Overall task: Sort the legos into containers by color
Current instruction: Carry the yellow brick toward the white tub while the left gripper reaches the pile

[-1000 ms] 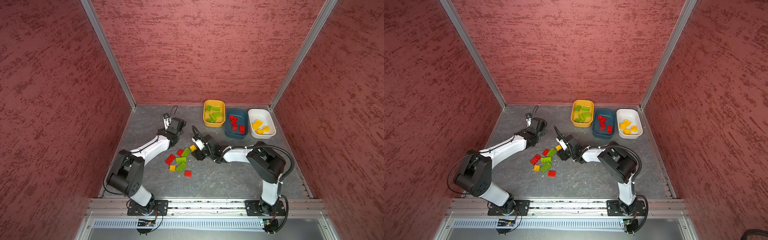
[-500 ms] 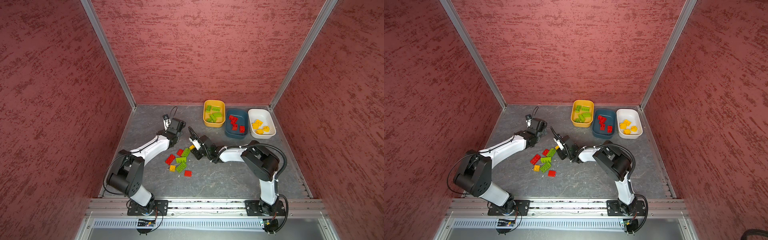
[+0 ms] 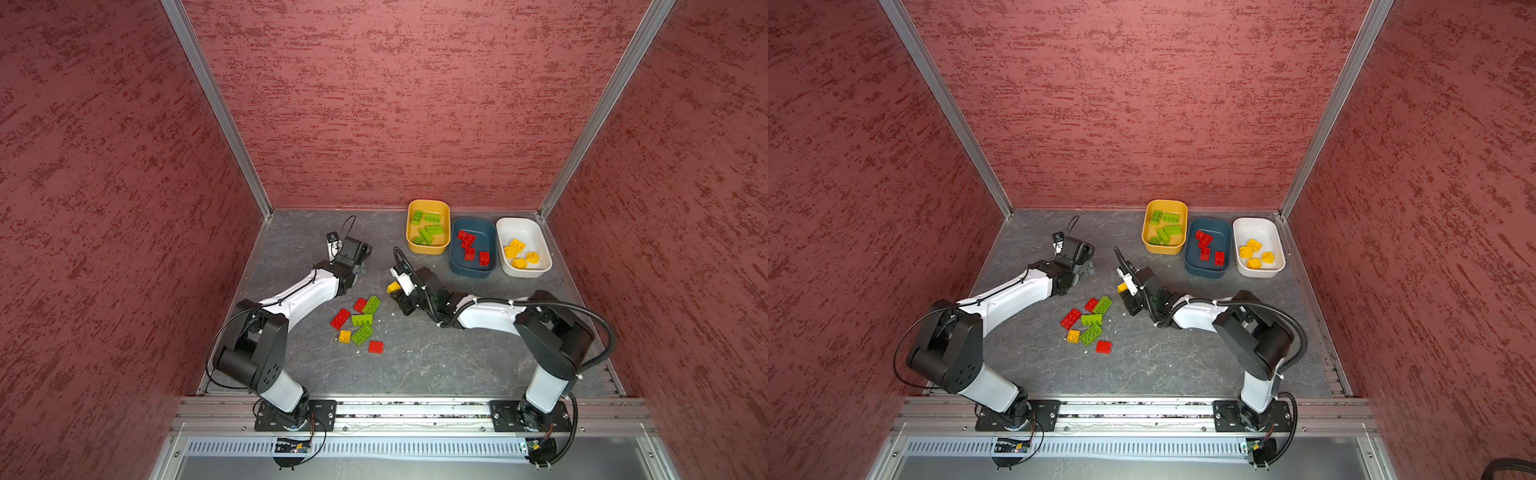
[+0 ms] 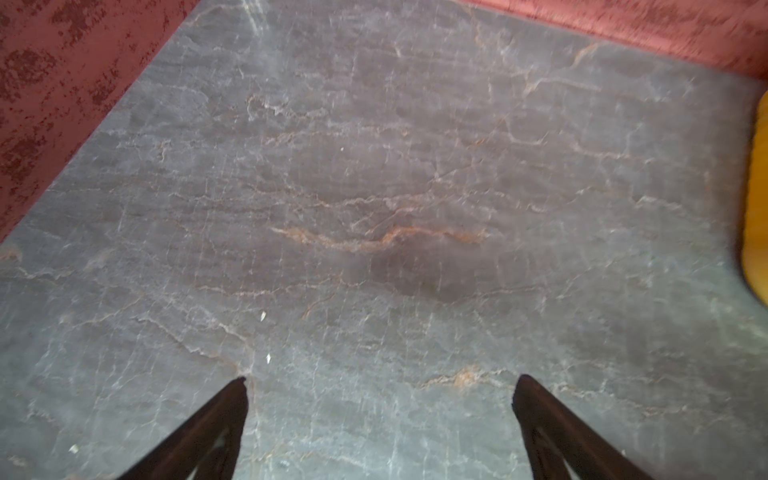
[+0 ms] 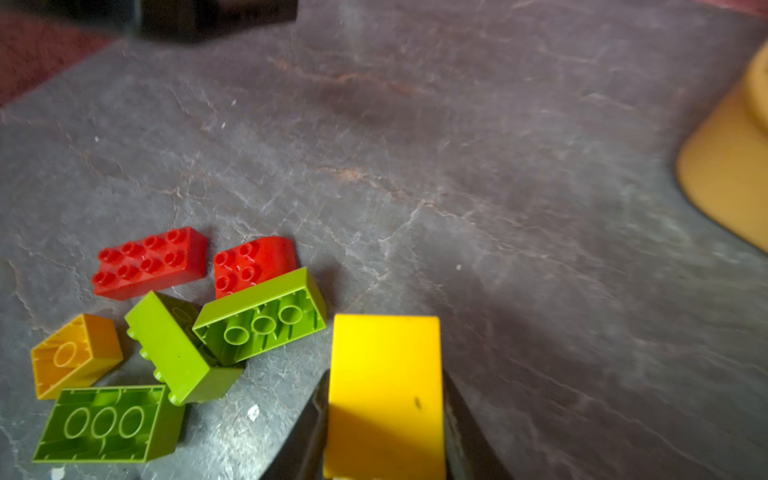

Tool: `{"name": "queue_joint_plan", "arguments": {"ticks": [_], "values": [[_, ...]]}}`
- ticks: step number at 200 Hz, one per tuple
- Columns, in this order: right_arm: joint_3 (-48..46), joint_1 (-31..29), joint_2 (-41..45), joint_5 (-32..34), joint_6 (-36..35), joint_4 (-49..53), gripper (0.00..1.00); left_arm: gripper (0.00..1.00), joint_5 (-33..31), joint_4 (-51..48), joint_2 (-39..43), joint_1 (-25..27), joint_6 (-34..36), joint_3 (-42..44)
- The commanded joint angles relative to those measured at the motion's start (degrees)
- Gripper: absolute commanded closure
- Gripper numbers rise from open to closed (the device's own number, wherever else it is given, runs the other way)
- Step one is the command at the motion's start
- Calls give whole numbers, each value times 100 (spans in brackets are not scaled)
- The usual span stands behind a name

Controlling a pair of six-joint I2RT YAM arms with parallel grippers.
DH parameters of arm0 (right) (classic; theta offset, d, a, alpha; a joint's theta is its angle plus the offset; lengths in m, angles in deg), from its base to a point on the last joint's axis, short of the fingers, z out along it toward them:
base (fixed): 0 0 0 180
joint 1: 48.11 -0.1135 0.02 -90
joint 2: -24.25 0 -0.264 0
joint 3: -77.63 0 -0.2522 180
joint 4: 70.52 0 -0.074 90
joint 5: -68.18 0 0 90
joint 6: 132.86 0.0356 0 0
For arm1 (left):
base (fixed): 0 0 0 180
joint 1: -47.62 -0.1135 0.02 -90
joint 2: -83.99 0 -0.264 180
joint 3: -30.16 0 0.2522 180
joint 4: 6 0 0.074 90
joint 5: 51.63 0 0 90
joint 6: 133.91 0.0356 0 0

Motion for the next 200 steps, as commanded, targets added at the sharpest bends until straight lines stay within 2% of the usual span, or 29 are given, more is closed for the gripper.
{"name": "queue_joint_plan", "arguments": {"ticks": [1, 36, 50, 77, 110, 154, 181, 200], "values": [[-307, 459, 589, 130, 160, -353, 74, 1, 139, -523, 304, -90, 92, 68], [-724, 1309, 1388, 99, 249, -459, 75, 0, 409, -1256, 592, -399, -303, 350], [-817, 1731, 1593, 81, 305, -428, 75, 0, 832, -1327, 760, -548, -294, 560], [-864, 2719, 2138, -10, 626, -177, 76, 0, 1731, -1659, 1045, -681, 161, 766], [-781, 3797, 2208, -12, 1087, 196, 76, 12, 2179, -2497, 1087, -588, 384, 733], [-596, 4254, 2103, -11, 1170, 430, 77, 27, 2267, -2441, 1062, -567, 402, 954], [-625, 4473, 2220, -82, 1125, 423, 77, 25, 2505, -2341, 770, -566, 713, 825], [-593, 4942, 2069, -597, 1004, 399, 75, 23, 2597, -2358, 516, -555, 779, 742]]}}
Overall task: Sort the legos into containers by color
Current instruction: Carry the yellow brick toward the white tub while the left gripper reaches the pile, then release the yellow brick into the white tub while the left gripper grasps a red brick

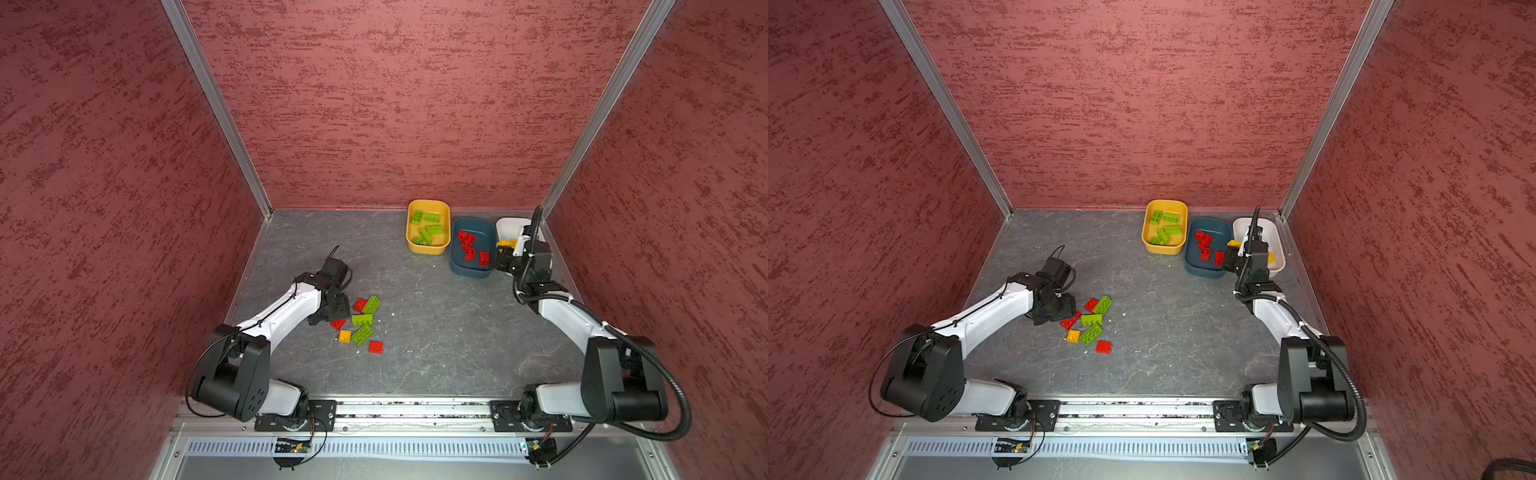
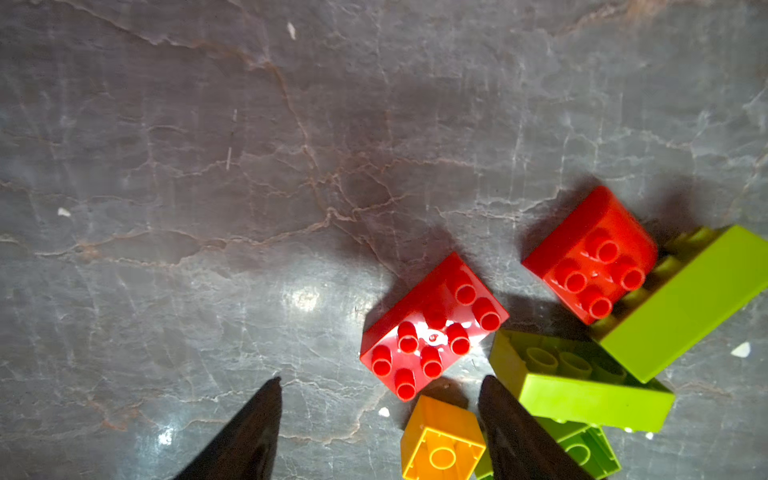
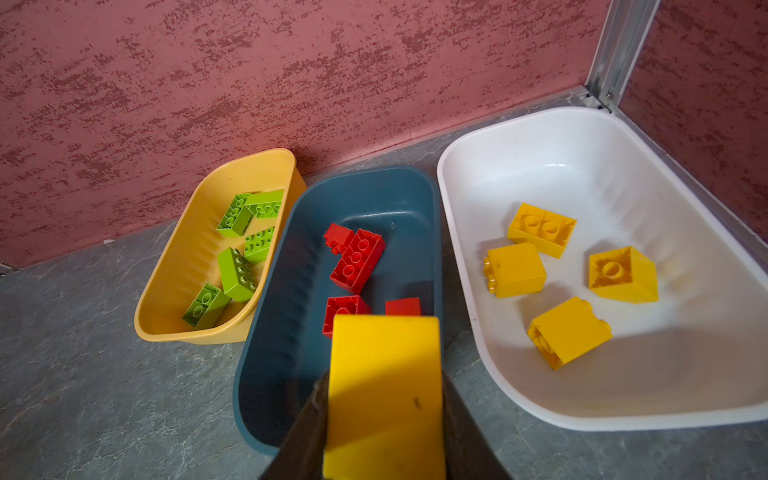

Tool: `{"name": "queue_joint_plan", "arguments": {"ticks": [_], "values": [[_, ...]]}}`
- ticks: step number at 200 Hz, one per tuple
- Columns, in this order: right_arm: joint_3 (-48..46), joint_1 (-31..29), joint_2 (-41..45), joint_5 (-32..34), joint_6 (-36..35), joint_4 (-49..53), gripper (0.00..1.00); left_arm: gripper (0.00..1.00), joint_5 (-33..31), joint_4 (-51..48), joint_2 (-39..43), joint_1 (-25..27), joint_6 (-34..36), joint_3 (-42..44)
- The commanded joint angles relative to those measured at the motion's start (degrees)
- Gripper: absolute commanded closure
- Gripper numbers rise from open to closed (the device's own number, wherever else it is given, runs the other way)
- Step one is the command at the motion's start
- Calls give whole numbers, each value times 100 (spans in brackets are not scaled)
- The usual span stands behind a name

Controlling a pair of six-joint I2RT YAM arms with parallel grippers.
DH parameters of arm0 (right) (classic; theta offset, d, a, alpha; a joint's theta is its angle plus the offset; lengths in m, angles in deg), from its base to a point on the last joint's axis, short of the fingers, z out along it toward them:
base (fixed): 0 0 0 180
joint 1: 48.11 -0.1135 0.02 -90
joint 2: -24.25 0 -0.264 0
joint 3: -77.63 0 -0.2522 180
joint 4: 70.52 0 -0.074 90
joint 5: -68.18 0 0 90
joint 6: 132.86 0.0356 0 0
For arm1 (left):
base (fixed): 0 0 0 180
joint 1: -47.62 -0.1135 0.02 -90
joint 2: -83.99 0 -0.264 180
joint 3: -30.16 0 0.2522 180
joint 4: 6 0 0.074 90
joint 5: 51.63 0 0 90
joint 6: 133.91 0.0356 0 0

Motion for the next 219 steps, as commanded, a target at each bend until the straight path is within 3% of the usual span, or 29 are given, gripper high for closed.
{"name": "queue_joint_plan", "arguments": {"ticks": [1, 36, 87, 120, 137, 167, 219], "values": [[225, 505, -38, -505, -85, 9, 75, 23, 246, 24, -285, -14, 250, -131], [1360, 1350, -1334, -1585, -322, 1182, 74, 22, 405, 205, -464, 109, 317, -140], [3010, 1464, -2758, -812, -834, 2016, 73, 22, 456, 385, -710, 223, 273, -63], [4373, 1461, -3856, -1765, -980, 2745, 69, 26, 498, 480, -906, 303, 299, -119], [4874, 1462, -4272, -1902, -874, 2936, 61, 28, 520, 433, -1010, 365, 315, -187], [5187, 1457, -4329, -1918, -612, 3022, 45, 35, 513, 408, -1114, 469, 327, -232], [4590, 1461, -3581, -1963, -417, 2862, 27, 44, 296, 550, -1190, 526, 243, -254]]}}
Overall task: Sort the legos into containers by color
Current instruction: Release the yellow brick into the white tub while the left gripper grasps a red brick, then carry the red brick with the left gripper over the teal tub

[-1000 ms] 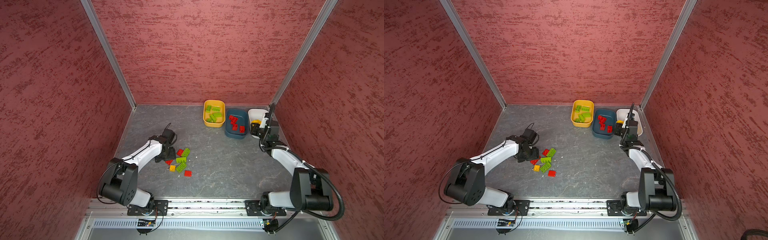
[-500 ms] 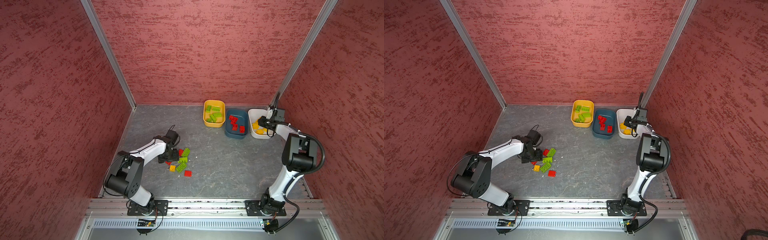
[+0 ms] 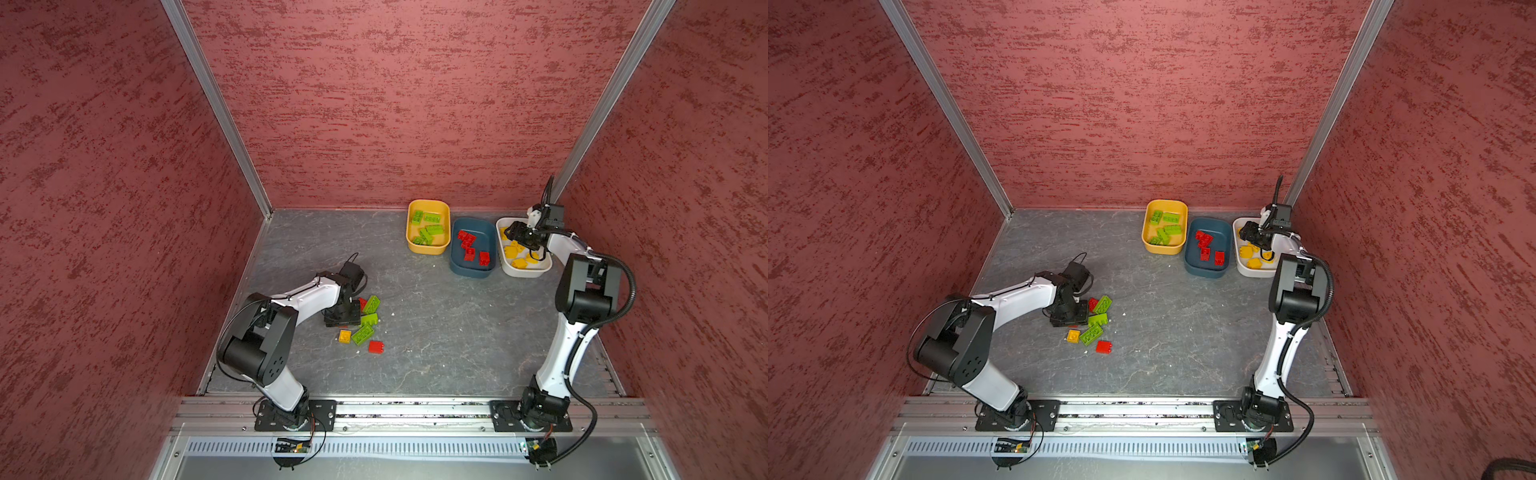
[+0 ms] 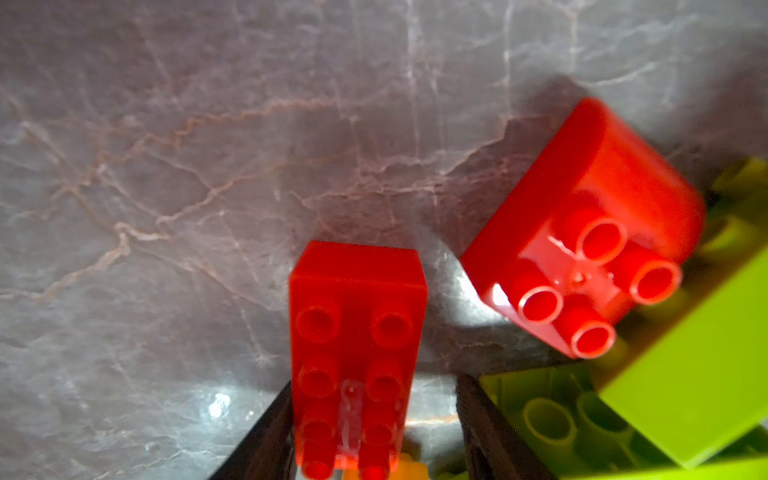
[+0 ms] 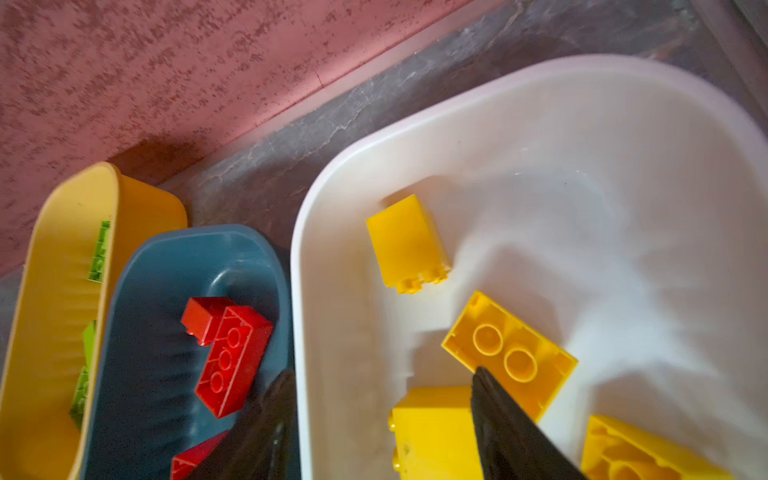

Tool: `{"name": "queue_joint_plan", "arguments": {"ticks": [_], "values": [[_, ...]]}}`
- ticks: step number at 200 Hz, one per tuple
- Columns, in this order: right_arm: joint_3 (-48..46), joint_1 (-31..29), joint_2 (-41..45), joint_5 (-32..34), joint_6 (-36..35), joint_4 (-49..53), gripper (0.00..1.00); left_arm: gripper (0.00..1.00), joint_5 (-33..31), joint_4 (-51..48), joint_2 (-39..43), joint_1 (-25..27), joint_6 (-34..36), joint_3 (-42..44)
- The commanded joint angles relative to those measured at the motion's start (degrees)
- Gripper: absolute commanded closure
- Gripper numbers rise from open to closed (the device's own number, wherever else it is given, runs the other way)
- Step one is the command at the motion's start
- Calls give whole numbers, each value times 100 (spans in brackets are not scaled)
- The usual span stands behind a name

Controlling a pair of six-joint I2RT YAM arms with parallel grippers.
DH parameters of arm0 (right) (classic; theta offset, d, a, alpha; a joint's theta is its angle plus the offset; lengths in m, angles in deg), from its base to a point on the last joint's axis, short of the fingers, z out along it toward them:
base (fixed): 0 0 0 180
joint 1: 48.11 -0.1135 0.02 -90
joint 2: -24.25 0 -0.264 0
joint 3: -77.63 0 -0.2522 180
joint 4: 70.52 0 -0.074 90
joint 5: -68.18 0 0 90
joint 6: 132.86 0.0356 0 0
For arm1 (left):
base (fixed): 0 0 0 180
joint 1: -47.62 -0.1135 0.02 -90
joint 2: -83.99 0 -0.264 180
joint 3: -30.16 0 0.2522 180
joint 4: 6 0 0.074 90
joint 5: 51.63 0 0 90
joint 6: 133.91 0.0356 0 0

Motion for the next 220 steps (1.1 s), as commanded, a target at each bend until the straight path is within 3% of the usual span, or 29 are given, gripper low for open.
{"name": "queue_joint_plan", "arguments": {"ticks": [1, 14, 21, 83, 132, 169, 220], "values": [[-292, 5, 642, -144, 63, -64, 26, 45, -184, 148, -95, 33, -57, -145], [-610, 6, 928, -159, 114, -252, 18, 50, -315, 194, -83, 46, -102, -142], [-811, 1, 1099, -155, 149, -367, 2, 53, -379, 218, -56, 55, -112, -131], [-1815, 5, 2202, -141, 355, -768, 1, 74, -1096, 247, 633, 225, -209, -58], [-2444, 5, 3081, 106, 568, -913, 1, 98, -1332, 270, 1461, 525, -356, -706], [-2762, 6, 3547, 190, 915, -814, 1, 100, -552, 1215, 1194, 895, -245, -1316], [-3167, 10, 4109, 165, 1220, -936, 1, 100, 835, 2082, -466, 1403, -9, -2730]]}}
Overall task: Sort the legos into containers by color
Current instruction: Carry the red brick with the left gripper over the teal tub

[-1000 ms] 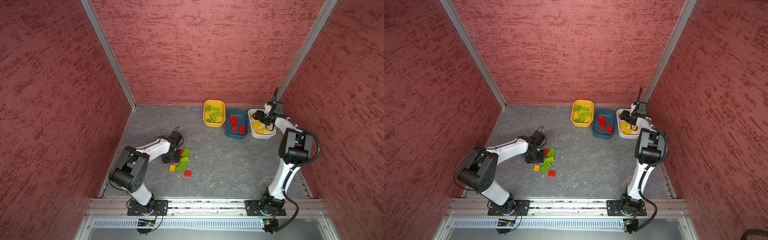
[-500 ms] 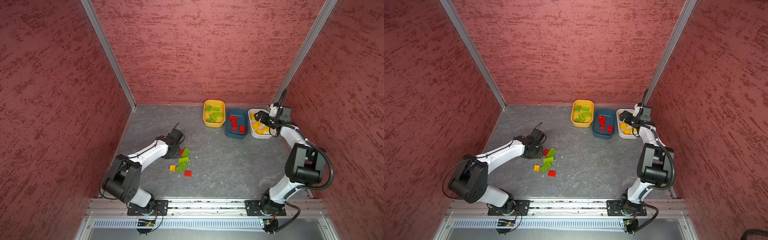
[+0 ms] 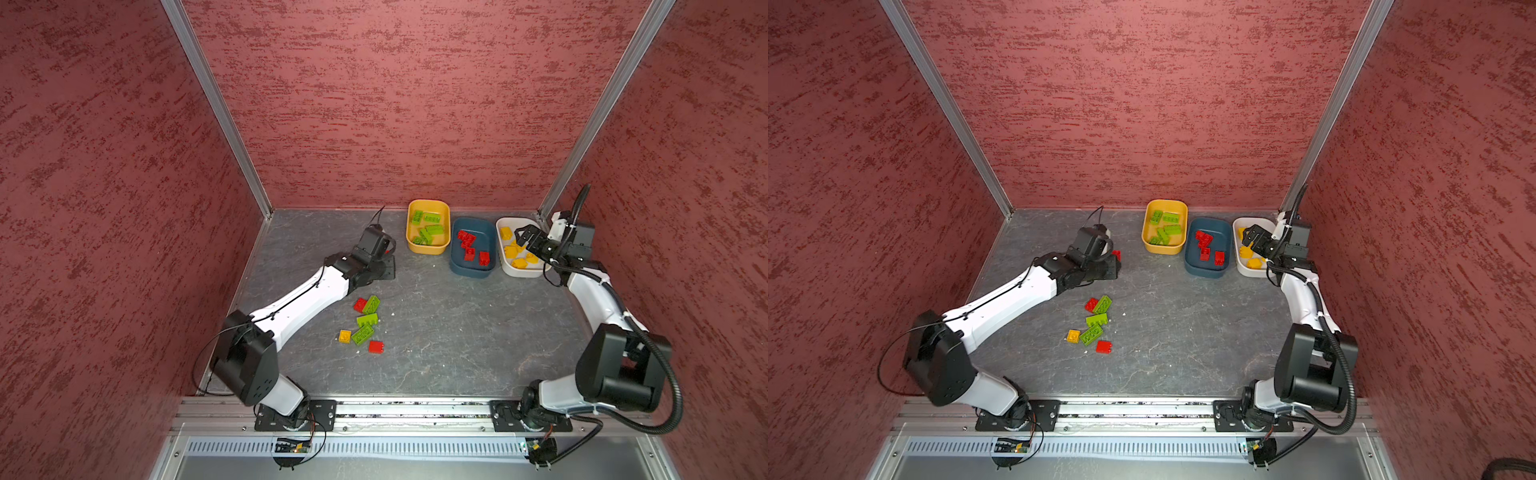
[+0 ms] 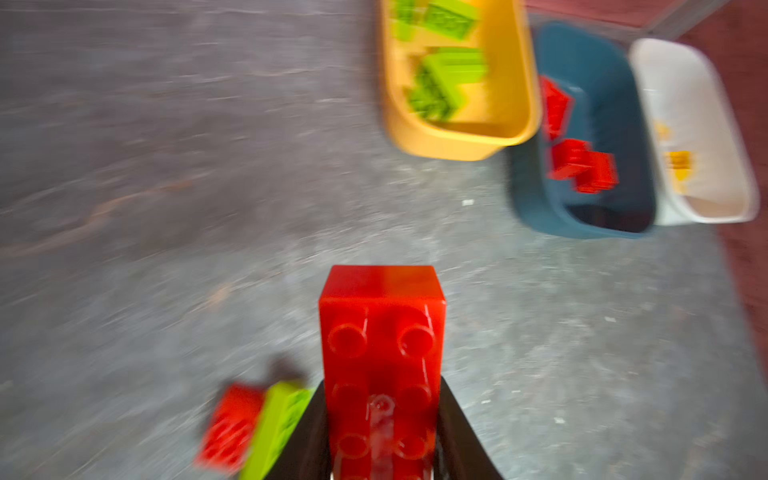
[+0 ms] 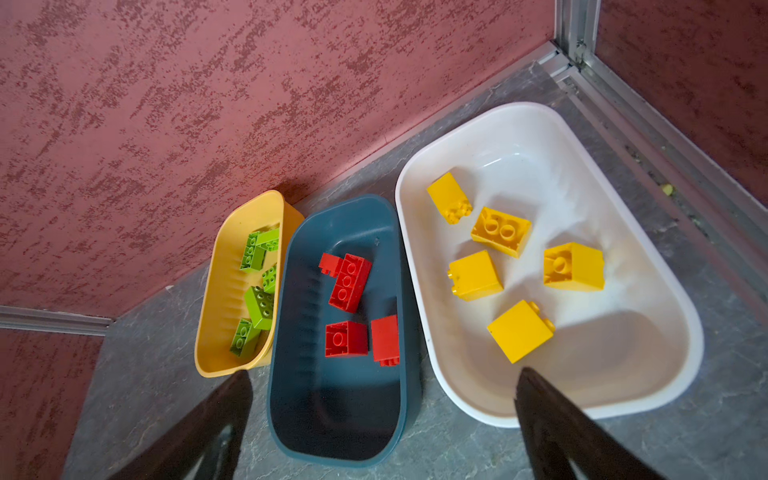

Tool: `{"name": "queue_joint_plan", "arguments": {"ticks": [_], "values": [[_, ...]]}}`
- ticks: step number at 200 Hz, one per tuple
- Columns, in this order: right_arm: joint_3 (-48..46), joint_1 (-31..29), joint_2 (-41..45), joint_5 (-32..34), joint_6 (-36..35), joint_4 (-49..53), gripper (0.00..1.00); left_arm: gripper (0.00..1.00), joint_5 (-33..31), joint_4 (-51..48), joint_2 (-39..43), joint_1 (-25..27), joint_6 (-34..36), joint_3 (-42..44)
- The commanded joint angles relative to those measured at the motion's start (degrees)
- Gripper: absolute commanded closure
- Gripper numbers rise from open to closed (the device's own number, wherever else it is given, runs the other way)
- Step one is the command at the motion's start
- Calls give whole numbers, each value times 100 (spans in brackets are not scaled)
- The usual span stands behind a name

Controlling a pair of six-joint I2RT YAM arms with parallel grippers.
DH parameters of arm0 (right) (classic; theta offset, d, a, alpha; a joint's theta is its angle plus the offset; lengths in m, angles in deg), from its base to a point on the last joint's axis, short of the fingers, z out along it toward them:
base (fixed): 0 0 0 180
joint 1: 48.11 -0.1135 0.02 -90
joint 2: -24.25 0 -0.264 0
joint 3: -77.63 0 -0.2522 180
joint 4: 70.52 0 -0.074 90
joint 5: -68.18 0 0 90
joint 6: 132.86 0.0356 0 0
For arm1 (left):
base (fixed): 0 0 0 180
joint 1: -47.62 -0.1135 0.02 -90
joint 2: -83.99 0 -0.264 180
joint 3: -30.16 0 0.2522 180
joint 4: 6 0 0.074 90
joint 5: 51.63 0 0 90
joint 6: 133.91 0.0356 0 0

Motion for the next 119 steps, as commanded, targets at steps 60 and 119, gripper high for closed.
{"name": "queue_joint_plan", "arguments": {"ticks": [60, 119], "values": [[-649, 9, 431, -669, 510, -493, 1, 100, 2199, 709, -2945, 551, 68, -3147], [-667, 7, 559, -547, 340, -165, 1, 94, 2546, 661, -4719, 566, -359, -5376]]}}
